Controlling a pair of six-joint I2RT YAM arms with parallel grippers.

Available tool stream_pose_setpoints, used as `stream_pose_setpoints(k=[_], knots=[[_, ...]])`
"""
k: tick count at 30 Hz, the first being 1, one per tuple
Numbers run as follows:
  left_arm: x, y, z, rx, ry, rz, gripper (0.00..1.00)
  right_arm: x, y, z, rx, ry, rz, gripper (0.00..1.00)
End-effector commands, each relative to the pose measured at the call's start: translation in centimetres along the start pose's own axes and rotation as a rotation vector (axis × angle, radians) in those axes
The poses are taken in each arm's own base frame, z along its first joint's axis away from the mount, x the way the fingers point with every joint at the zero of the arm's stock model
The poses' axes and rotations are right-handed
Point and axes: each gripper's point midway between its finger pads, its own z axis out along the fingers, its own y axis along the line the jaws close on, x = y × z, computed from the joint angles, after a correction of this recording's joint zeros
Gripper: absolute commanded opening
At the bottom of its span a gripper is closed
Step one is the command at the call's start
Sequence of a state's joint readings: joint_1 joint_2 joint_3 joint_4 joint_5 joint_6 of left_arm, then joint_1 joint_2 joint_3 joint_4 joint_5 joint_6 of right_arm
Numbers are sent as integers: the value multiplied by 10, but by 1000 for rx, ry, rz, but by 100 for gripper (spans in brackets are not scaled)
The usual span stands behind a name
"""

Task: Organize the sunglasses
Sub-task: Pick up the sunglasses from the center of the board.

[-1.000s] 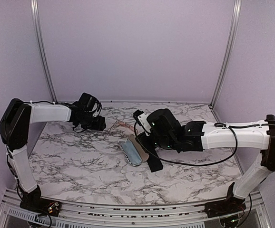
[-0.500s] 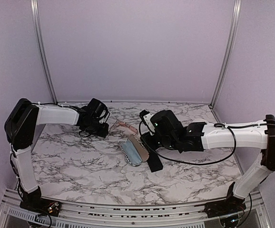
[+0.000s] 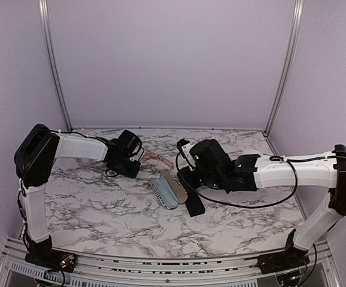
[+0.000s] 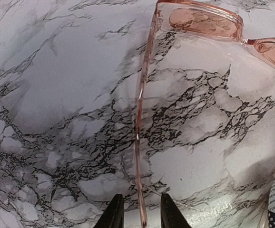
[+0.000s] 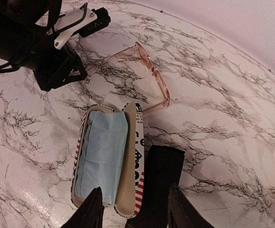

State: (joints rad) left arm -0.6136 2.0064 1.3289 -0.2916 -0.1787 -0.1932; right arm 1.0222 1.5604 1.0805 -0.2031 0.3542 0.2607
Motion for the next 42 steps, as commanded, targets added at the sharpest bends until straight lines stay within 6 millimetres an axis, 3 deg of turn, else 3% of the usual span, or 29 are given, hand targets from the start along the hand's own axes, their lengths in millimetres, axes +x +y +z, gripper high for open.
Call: stream_pose_setpoints(k=[1,6,11,22,24,30,42], knots=[[6,3,5,-36,28,20,27,-6,-6,-6,11,-21,26,45],[7,9,7,-79,34,25,23,-4,-6,-6,11,-17,27,45],[12,8,12,-83,48,33,8,-3,-5,-5,10,-15,28,45],[8,5,19,-73,33,35,8,0,-5,-5,8,-7,33,45],[4,3,18,-67,21,35,0,0,-5,-5,8,-6,34,45],[-17,4,3,-70,-47,19,0,-1,-8,-7,20,-9,30,45],[-67,33,-34,-182,-187,2,0,-11,-10,-9,39,-28,19,45]])
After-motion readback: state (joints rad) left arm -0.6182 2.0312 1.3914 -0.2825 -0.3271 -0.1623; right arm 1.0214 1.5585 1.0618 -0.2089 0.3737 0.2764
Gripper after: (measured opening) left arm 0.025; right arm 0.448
